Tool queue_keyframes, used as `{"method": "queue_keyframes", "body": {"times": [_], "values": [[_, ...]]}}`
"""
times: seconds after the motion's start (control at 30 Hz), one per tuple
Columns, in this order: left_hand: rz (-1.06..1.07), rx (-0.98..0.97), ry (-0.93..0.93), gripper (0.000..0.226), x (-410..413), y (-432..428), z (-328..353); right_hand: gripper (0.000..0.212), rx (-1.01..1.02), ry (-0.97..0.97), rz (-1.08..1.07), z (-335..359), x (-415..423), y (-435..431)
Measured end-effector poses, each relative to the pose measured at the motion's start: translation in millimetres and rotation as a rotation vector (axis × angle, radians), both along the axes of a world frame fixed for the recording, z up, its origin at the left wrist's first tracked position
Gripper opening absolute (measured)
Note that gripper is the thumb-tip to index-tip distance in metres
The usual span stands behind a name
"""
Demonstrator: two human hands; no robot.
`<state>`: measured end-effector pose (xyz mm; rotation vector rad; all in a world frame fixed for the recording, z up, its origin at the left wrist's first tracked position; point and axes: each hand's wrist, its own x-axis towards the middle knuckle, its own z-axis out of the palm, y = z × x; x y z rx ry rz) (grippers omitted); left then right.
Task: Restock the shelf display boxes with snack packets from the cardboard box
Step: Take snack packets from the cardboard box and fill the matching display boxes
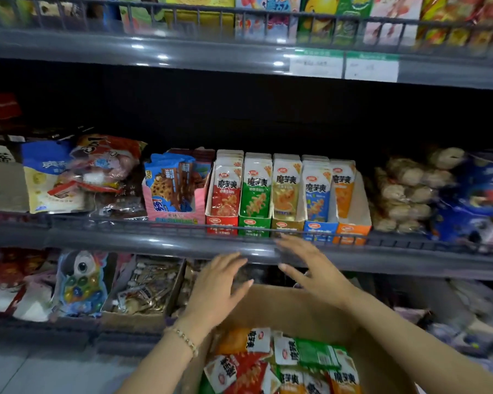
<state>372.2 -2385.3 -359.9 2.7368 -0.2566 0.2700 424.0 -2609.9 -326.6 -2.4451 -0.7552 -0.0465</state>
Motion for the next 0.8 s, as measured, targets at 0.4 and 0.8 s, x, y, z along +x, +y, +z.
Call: {"method": "queue_keyframes", "body": {"times": [0.4, 0.8], "values": [[-0.109, 0.024, 0.46, 0.051, -28, -42, -99, 0.059, -0.153, 0.535, -0.18, -135, -64, -73], [-0.08, 0.086, 0.746, 0.077, -27, -44, -144, 0.067, -0.195, 0.737, -0.383, -199, -52, -75]]}}
